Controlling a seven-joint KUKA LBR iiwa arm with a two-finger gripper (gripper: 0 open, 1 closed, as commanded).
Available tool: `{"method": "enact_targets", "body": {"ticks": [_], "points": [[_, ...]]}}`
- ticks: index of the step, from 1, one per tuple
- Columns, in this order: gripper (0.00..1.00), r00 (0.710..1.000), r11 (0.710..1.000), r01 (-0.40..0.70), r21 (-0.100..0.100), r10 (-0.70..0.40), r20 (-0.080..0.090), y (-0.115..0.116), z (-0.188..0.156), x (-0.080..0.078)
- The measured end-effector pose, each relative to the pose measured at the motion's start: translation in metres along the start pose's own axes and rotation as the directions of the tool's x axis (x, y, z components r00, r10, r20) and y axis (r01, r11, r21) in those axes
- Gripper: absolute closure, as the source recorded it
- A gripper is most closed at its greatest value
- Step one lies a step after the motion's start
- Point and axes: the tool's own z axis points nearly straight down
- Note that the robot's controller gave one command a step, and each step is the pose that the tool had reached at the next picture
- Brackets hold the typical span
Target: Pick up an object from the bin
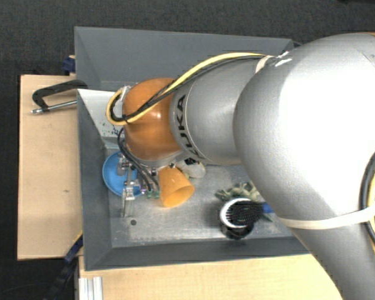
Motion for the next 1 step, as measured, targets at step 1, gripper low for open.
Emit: {"method": "enact_targets", "body": {"ticks": [1], "points": [[0.00, 1.000, 1.000, -0.002, -0.001, 0.002, 0.003, 0.0002, -0.0011, -0.0011]]}}
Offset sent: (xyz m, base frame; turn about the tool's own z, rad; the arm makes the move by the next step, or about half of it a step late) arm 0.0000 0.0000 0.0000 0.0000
